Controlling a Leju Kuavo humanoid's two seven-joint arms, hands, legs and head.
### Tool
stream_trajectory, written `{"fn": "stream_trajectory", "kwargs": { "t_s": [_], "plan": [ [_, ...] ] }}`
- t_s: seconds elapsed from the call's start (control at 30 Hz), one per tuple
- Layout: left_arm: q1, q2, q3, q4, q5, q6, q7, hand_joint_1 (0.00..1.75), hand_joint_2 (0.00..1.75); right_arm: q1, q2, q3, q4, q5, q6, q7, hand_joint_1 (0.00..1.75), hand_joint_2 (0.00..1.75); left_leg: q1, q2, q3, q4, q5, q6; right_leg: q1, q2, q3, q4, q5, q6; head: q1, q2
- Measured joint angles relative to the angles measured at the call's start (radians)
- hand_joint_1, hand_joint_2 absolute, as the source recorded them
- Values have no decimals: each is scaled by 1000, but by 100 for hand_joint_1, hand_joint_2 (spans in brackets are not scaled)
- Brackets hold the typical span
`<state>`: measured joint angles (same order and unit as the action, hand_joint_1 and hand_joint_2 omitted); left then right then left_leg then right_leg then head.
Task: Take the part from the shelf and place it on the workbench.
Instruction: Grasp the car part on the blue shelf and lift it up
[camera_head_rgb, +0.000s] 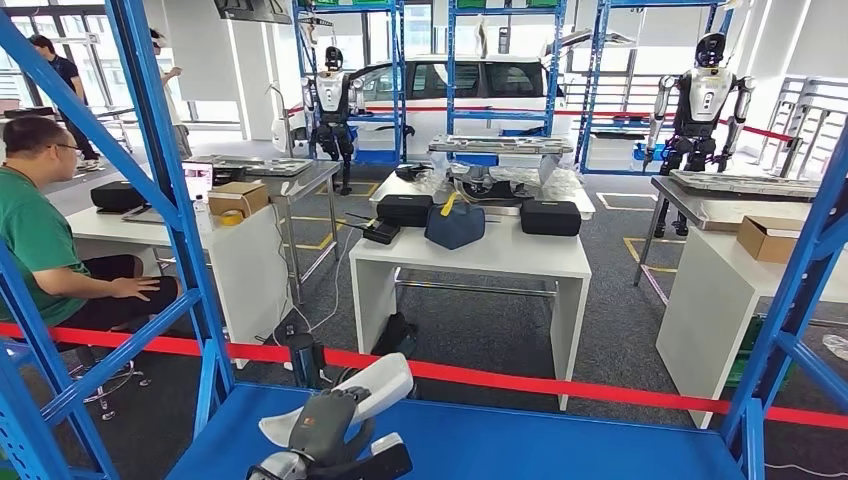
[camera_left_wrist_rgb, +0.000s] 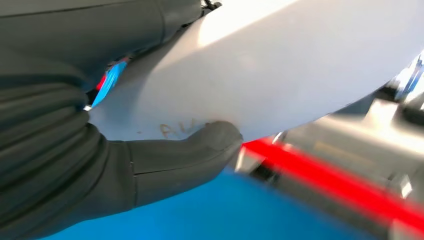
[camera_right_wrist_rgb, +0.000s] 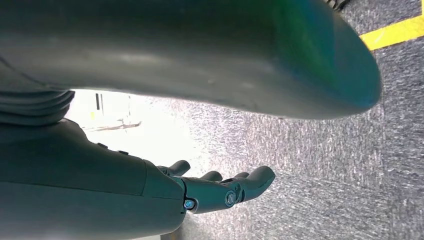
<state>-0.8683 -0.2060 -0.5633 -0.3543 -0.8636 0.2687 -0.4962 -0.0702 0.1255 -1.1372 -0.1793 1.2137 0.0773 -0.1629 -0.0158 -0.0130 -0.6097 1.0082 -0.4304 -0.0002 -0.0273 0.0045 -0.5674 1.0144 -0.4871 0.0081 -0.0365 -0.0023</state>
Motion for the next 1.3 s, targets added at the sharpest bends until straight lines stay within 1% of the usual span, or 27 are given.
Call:
{"fn": "stream_trajectory", "kwargs": {
  "t_s": [0.13,0.27,0.43,0.63,0.8,0.9,0.97,1.0,1.03,1.07,1.13,1.17,1.2,1.23,1.27,1.3],
  "plan": [
    [-57,-24,22,-74,4,6,-25,175,175,-4,0,0,0,1,0,0,0,0,0,0,-1,0,0,0,0,0,0,0,0,0,0,0],
    [-96,-37,27,-146,-7,1,-11,175,175,-6,0,-1,0,-10,-3,0,0,0,0,0,-1,0,0,0,0,0,0,0,0,0,0,0],
    [-122,-42,30,-204,-8,-22,1,175,175,-12,-2,-12,0,-26,-7,0,0,0,0,0,0,0,0,0,0,0,0,0,0,0,0,0],
    [-130,-44,33,-283,-8,-97,6,175,175,-15,-5,-28,0,-44,-10,0,0,0,-3,0,-1,1,-1,2,-3,0,0,0,1,2,0,0],
    [-130,-44,33,-344,-13,-124,13,175,175,-15,-7,-40,0,-47,-9,0,0,0,-8,0,-1,5,-6,9,-8,0,1,0,-1,8,0,0],
    [-130,-44,33,-362,-13,-125,14,175,175,-15,-7,-43,0,-47,-9,0,0,0,-12,0,-1,9,-9,17,-11,0,3,-2,-1,16,0,0],
    [-130,-46,33,-372,-13,-128,14,175,175,-15,-7,-43,0,-50,-9,0,0,0,-10,1,2,3,-5,25,-13,0,5,-4,-1,23,0,0],
    [-130,-48,33,-376,-12,-130,14,175,175,-15,-7,-43,0,-51,-9,0,0,0,-8,3,5,-4,-1,31,-13,0,3,4,-8,25,0,0],
    [-131,-51,33,-379,-11,-133,14,175,175,-15,-7,-43,0,-53,-10,0,0,0,-6,4,8,-12,3,36,-12,0,-8,30,-27,26,0,0],
    [-131,-54,33,-381,-10,-136,14,175,175,-15,-8,-44,0,-54,-10,0,0,0,-4,6,9,-17,6,40,-11,-1,-28,77,-56,26,1,0],
    [-130,-57,33,-379,-8,-140,12,175,175,-15,-10,-44,0,-55,-12,0,0,0,-5,7,7,-15,7,43,-7,-1,-92,212,-121,25,1,0],
    [-129,-58,33,-375,-8,-142,11,175,175,-14,-11,-45,0,-56,-13,0,0,0,-6,8,4,-12,6,44,-5,-1,-118,264,-135,25,1,0],
    [-128,-60,33,-371,-8,-142,8,175,175,-13,-12,-47,0,-56,-14,0,0,0,-6,8,1,-9,6,43,-4,-1,-128,282,-130,24,1,0],
    [-128,-63,33,-366,-7,-141,5,175,175,-13,-13,-49,0,-56,-15,0,0,0,-6,8,-2,-5,5,43,-4,-1,-118,261,-106,22,1,0],
    [-128,-66,33,-361,-6,-139,3,175,175,-12,-14,-50,0,-56,-16,0,0,0,-5,7,-4,0,4,41,-4,-2,-89,203,-72,21,1,0],
    [-130,-70,33,-357,-5,-137,1,175,175,-13,-16,-51,0,-55,-17,0,0,0,-5,7,-7,6,2,38,-4,-4,-54,133,-46,20,1,0]
  ]
}}
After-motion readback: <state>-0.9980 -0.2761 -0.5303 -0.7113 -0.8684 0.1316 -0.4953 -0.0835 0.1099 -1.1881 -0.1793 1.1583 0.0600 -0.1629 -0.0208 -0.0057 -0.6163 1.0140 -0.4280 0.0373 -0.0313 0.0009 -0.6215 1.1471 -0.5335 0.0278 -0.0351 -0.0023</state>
